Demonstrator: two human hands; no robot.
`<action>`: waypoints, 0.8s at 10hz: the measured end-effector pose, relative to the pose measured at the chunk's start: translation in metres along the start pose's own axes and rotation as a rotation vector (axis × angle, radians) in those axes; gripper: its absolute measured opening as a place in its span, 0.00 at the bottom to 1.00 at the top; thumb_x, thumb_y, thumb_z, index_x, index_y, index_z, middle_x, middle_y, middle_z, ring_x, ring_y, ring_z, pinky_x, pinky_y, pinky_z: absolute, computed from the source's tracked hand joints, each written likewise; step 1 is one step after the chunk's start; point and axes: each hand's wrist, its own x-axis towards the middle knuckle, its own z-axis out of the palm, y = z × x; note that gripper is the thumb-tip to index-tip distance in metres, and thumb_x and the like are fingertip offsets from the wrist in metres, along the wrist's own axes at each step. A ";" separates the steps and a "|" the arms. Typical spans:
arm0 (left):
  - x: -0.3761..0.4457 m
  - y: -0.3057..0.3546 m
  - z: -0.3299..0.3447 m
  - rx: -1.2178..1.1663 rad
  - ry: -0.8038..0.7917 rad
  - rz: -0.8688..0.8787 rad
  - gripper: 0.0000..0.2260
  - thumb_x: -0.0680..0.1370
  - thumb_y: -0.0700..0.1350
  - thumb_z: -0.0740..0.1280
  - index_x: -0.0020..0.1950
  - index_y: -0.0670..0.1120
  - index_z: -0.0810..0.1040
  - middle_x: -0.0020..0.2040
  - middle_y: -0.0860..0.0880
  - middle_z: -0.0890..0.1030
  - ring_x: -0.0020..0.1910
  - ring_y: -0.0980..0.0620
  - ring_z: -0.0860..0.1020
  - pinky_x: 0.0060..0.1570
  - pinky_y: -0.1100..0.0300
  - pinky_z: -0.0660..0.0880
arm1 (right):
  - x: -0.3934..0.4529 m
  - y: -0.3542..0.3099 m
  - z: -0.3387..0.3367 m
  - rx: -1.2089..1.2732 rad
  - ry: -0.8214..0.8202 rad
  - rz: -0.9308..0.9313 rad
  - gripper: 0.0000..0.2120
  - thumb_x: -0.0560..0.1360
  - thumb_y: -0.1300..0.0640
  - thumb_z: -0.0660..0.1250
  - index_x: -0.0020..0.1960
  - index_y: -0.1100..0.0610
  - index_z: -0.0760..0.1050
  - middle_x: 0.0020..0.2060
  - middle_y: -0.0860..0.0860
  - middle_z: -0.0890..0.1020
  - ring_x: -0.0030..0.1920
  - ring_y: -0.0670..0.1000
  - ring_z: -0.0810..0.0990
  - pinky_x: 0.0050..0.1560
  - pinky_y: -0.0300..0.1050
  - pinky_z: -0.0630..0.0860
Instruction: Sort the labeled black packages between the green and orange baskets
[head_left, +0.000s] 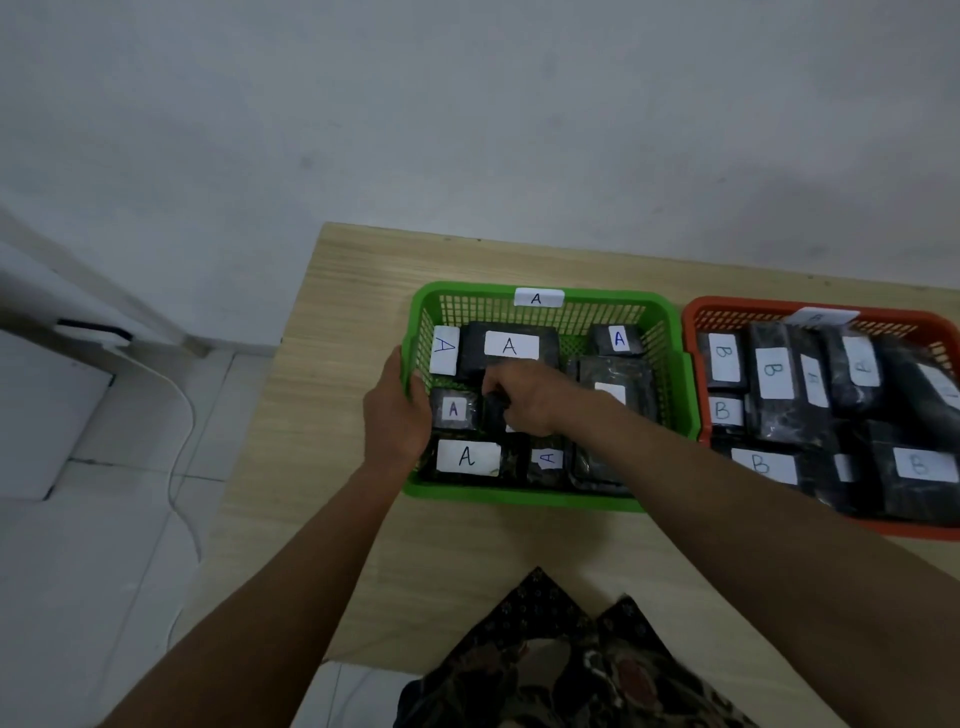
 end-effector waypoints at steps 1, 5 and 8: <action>0.002 -0.009 0.005 0.016 0.036 -0.021 0.16 0.83 0.42 0.57 0.70 0.45 0.70 0.55 0.42 0.83 0.47 0.43 0.81 0.44 0.61 0.71 | 0.001 0.005 0.016 0.024 0.137 -0.019 0.23 0.75 0.63 0.66 0.70 0.53 0.71 0.65 0.54 0.73 0.64 0.57 0.72 0.62 0.52 0.74; 0.007 -0.011 0.011 0.044 0.036 0.020 0.17 0.83 0.43 0.57 0.71 0.46 0.68 0.53 0.41 0.83 0.44 0.41 0.81 0.42 0.57 0.73 | -0.028 0.021 0.045 -0.066 0.367 -0.081 0.20 0.81 0.57 0.60 0.72 0.57 0.70 0.71 0.55 0.71 0.71 0.56 0.67 0.67 0.53 0.66; -0.008 0.056 0.034 0.334 0.001 0.287 0.24 0.79 0.45 0.64 0.73 0.40 0.67 0.73 0.37 0.68 0.73 0.37 0.64 0.71 0.43 0.63 | -0.099 0.056 0.015 -0.063 0.708 -0.038 0.19 0.77 0.58 0.65 0.68 0.57 0.75 0.66 0.55 0.77 0.66 0.57 0.74 0.63 0.54 0.71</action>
